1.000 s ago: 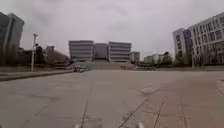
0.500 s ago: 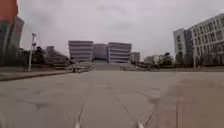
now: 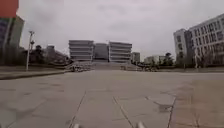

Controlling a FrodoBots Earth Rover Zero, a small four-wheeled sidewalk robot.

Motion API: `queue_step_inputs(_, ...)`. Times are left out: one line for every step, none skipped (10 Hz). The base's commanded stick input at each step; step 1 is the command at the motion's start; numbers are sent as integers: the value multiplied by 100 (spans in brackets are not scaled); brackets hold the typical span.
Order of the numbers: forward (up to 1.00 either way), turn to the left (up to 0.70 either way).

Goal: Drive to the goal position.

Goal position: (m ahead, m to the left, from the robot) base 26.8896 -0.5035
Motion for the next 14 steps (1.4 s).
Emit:
queue_step_inputs(85,0)
queue_step_inputs(85,0)
queue_step_inputs(85,0)
queue_step_inputs(85,0)
queue_step_inputs(85,0)
queue_step_inputs(85,0)
queue_step_inputs(85,0)
queue_step_inputs(85,0)
queue_step_inputs(85,0)
queue_step_inputs(85,0)
queue_step_inputs(85,0)
queue_step_inputs(85,0)
queue_step_inputs(85,0)
queue_step_inputs(85,0)
